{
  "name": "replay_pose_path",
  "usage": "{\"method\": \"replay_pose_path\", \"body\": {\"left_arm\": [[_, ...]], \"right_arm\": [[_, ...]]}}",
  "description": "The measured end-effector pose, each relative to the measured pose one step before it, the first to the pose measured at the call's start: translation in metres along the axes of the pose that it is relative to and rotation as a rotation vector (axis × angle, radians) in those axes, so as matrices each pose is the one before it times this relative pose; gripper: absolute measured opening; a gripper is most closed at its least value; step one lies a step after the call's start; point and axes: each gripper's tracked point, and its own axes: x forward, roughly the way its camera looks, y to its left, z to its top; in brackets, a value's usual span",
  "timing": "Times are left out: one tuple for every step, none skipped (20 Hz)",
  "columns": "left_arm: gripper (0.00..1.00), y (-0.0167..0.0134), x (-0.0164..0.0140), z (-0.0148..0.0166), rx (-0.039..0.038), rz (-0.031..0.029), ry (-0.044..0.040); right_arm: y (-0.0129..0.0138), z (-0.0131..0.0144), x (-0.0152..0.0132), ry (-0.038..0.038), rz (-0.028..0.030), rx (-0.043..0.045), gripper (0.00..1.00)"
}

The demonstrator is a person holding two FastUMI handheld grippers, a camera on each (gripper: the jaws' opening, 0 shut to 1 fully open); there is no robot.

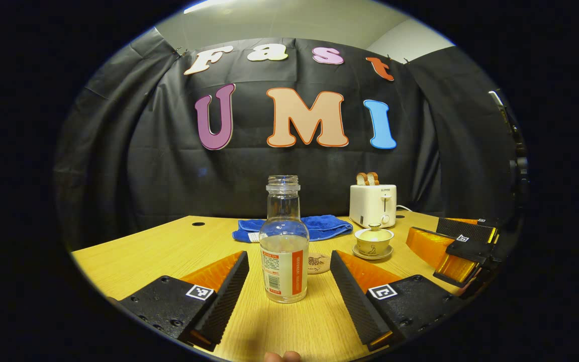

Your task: Open the teacup lid with one hand, grasp the water bottle and pour water into the teacup with the other hand; after pouring, place the water bottle on the coaster and then close the teacup lid.

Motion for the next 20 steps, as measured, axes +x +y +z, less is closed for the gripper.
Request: {"method": "replay_pose_path", "body": {"left_arm": [[0.95, 0.00013, 0.00014, -0.00044, 0.00065, -0.00006, 0.00095], [0.95, -0.00017, -0.00025, 0.00077, 0.00014, -0.00053, -0.00152], [0.95, 0.0, -0.00013, -0.00032, 0.00022, -0.00001, -0.00017], [0.95, -0.00024, -0.00014, 0.0, 0.00018, 0.0, 0.00044], [0.95, 0.00037, 0.00011, -0.00036, -0.00045, 0.0, -0.00077], [0.95, -0.00029, 0.00014, 0.00036, -0.00013, 0.00009, 0.00115], [0.95, 0.00008, -0.00002, -0.00035, -0.00007, 0.00001, -0.00048], [0.95, 0.00009, 0.0004, 0.00015, 0.00016, -0.00002, -0.00033], [0.95, 0.00002, -0.00044, -0.0003, 0.00085, -0.00005, -0.00011], [0.95, 0.00017, -0.00016, 0.00092, -0.0002, 0.00012, -0.00123], [0.95, -0.00046, 0.00032, -0.0009, 0.0003, -0.00013, 0.00047], [0.95, -0.00009, 0.00017, 0.00014, -0.0001, -0.00004, 0.00037], [0.95, 0.00035, 0.00011, -0.00006, -0.00047, 0.00001, -0.00011], [0.95, -0.00004, -0.00065, 0.0007, 0.0002, -0.00052, 0.00046], [0.95, 0.00012, 0.00008, -0.00087, -0.00015, -0.00001, -0.00061], [0.95, 0.0001, -0.00007, 0.00082, 0.00062, -0.00007, -0.00031], [0.95, -0.00009, 0.00056, -0.00081, -0.00005, -0.00007, 0.00033], [0.95, 0.00038, -0.00015, 0.00102, 0.00007, 0.00002, -0.00061], [0.95, -0.00081, -0.00086, -0.00115, 0.00025, 0.00014, 0.00035], [0.95, -0.00046, -0.00055, 0.00034, -0.00002, 0.00011, 0.00017]], "right_arm": [[0.00005, 0.00087, 0.00005, 0.00002, 0.00003, 0.00017, 0.94], [-0.00022, -0.0007, -0.00046, 0.00023, 0.00011, 0.00004, 0.97], [0.00006, 0.00062, 0.00046, 0.00018, 0.00005, -0.00013, 0.94], [-0.00029, -0.00051, -0.00063, -0.00017, -0.00013, 0.00002, 0.97], [-0.0004, -0.00011, 0.00088, 0.00132, -0.00214, 0.00045, 0.97], [-0.0001, 0.00028, 0.00069, -0.00321, -0.0006, -0.00052, 0.94], [0.00345, 0.00041, 0.00116, 0.00412, 0.01559, 0.00287, 0.97], [-0.00246, -0.00261, 0.00058, 0.00407, 0.00585, -0.00212, 0.94], [-0.00341, -0.00021, 0.00192, 0.00262, -0.00774, -0.00017, 0.97], [0.00037, -0.00359, 0.00265, 0.00474, -0.00743, -0.00365, 0.96], [0.00023, -0.00225, 0.00312, 0.01033, -0.00466, 0.00086, 0.95], [-0.00187, -0.00154, 0.0087, 0.00626, -0.0079, -0.00108, 0.94], [-0.00078, 0.00269, 0.01123, -0.00033, -0.00524, -0.00499, 0.94], [-0.00179, 0.00417, 0.01712, -0.00483, -0.00857, -0.00667, 0.94], [-0.0002, 0.0009, 0.01681, 0.0103, -0.00954, -0.01205, 0.99], [0.00076, -0.00396, 0.01516, 0.01596, -0.00066, -0.01448, 0.98], [0.00162, -0.00468, 0.01162, 0.02053, 0.00802, -0.01627, 0.97], [-0.0006, -0.00387, 0.0119, 0.0229, -0.00437, -0.01539, 0.97], [0.00198, -0.00111, 0.01238, 0.0196, 0.0075, -0.01284, 0.97], [0.00123, 0.00066, 0.0119, 0.01126, 0.00331, -0.01312, 0.98]]}}
